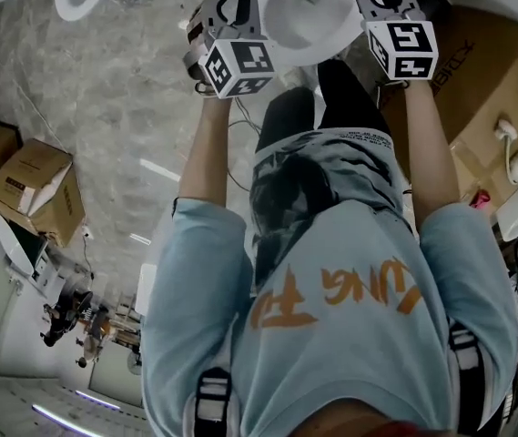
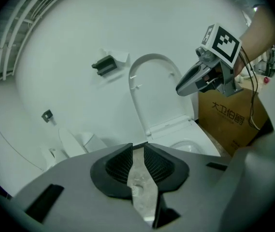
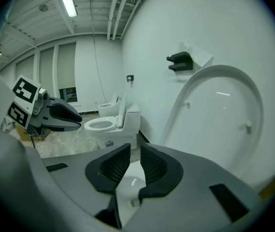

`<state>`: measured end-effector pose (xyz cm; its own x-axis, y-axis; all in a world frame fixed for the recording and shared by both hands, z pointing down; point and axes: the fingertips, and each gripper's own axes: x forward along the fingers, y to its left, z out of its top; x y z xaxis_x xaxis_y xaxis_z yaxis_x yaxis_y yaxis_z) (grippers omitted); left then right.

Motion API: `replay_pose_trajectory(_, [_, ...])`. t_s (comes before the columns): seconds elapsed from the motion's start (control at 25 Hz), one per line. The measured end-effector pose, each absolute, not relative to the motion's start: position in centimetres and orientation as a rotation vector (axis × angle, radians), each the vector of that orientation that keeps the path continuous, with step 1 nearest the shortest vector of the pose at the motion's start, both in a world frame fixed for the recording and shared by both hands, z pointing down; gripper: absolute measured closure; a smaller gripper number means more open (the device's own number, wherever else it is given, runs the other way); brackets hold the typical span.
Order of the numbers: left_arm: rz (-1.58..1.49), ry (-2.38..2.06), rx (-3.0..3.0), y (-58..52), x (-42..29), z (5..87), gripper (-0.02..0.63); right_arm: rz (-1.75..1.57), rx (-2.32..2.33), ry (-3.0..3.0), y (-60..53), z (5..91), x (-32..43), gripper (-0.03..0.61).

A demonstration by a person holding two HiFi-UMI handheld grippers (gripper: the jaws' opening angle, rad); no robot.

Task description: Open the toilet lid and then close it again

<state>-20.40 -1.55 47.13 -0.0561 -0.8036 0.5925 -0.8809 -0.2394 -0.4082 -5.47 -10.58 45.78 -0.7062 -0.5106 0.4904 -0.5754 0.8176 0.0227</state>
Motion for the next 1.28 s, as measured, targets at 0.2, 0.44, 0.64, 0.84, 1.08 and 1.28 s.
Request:
replay_pose_trajectory(0.2, [1.224, -1.666, 2.166, 1.6, -17.7, 54.0, 0.52, 0.263, 0.684, -2.458, -6.8, 52.9, -5.5, 0.484])
replay_pose_trajectory(0.44, [1.308, -1.319, 2.288, 3.9, -13.6, 61.9, 0.457, 0.311, 0.522, -2.398, -3.1, 60.0, -5.0, 0.441])
replay_pose_trajectory(0.64, [1.375, -1.055, 2.337, 6.2, -11.2, 68.1, 0.439, 0.325, 0.311, -2.356, 1.2, 66.1, -5.2, 0.386])
replay_pose_trajectory(0.84, [1.498, -0.788, 2.358, 8.9, -11.0, 73.1, 0.39, 0.306, 0.082, -2.313, 6.1, 70.8, -6.8, 0.344])
replay_pose_trajectory(1.08, [1.6, -0.481, 2.373, 11.3, -9.1, 77.7, 0.331, 0.216, -0.165, -2.217, 9.8, 75.2, -6.7, 0.292])
replay_pose_trajectory(1.28, [1.649, -0.347, 2.334, 13.2, -8.9, 81.5, 0.297, 0.084, -0.31, -2.078, 12.3, 80.2, -5.5, 0.246])
